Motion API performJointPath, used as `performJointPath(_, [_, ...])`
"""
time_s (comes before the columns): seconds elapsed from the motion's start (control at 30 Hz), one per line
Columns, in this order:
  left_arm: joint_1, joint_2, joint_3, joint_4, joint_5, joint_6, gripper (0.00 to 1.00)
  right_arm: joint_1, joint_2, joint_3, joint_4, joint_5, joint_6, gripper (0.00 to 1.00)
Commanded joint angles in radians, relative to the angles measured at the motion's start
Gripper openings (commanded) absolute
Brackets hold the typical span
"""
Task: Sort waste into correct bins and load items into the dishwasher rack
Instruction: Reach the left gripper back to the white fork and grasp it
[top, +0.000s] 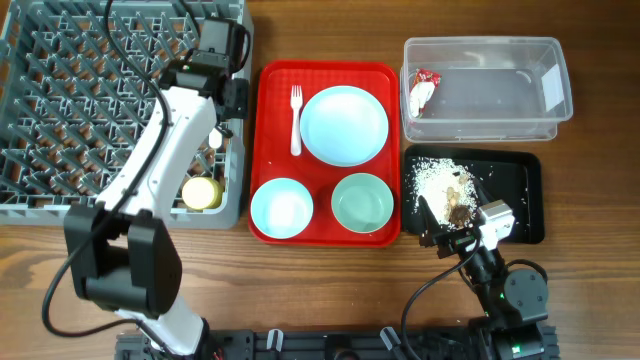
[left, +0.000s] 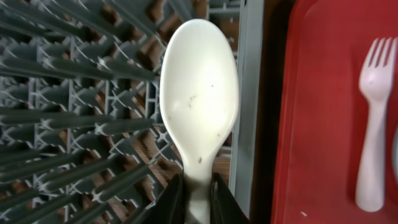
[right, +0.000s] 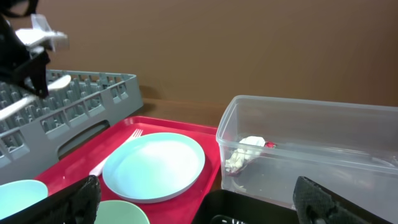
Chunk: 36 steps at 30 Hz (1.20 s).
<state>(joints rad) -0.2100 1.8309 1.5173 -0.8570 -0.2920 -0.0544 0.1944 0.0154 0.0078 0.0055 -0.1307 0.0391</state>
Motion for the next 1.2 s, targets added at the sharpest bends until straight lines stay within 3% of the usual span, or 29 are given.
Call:
performJointPath(0.0, [0.019,0.018,-0.01,0.01,0.053,0.009,0.24,-0.006,-0.011,-0.003,0.006,-0.012,-0.013,1.0])
performJointPath(0.03, [0.019,0.017,-0.01,0.012,0.052,0.01,0.3,-0.006,-0.011,-0.003,0.006,-0.012,-0.013,1.0])
performJointPath(0.1, [0.017,0.006,-0.005,-0.006,0.071,-0.003,0.59,-0.006,-0.011,-0.003,0.006,-0.012,-0.013,1.0])
performJointPath(0.2, [-0.001,-0.033,0.008,-0.013,0.18,-0.014,0.68,-0.006,-0.011,-0.003,0.006,-0.012,-0.013,1.0])
performJointPath(0.33, [-0.059,-0.058,0.008,0.022,0.383,-0.017,0.66,-0.006,-0.011,-0.003,0.006,-0.012,-0.013,1.0])
performJointPath(0.43, [-0.107,-0.021,0.005,0.055,0.367,-0.045,0.63,-0.006,-0.011,-0.003,0.006,-0.012,-0.013,1.0])
performJointPath(0.6, [-0.135,0.136,0.005,0.107,0.249,-0.299,0.57,-0.006,-0.011,-0.003,0.006,-0.012,-0.013,1.0])
performJointPath(1.1, [-0.185,0.329,0.005,0.187,0.256,-0.294,0.56,-0.006,-0.011,-0.003,0.006,-0.012,-0.013,1.0])
performJointPath(1.17, [-0.185,0.329,0.005,0.2,0.245,-0.293,0.5,-0.006,-0.011,-0.003,0.006,-0.012,-0.013,1.0])
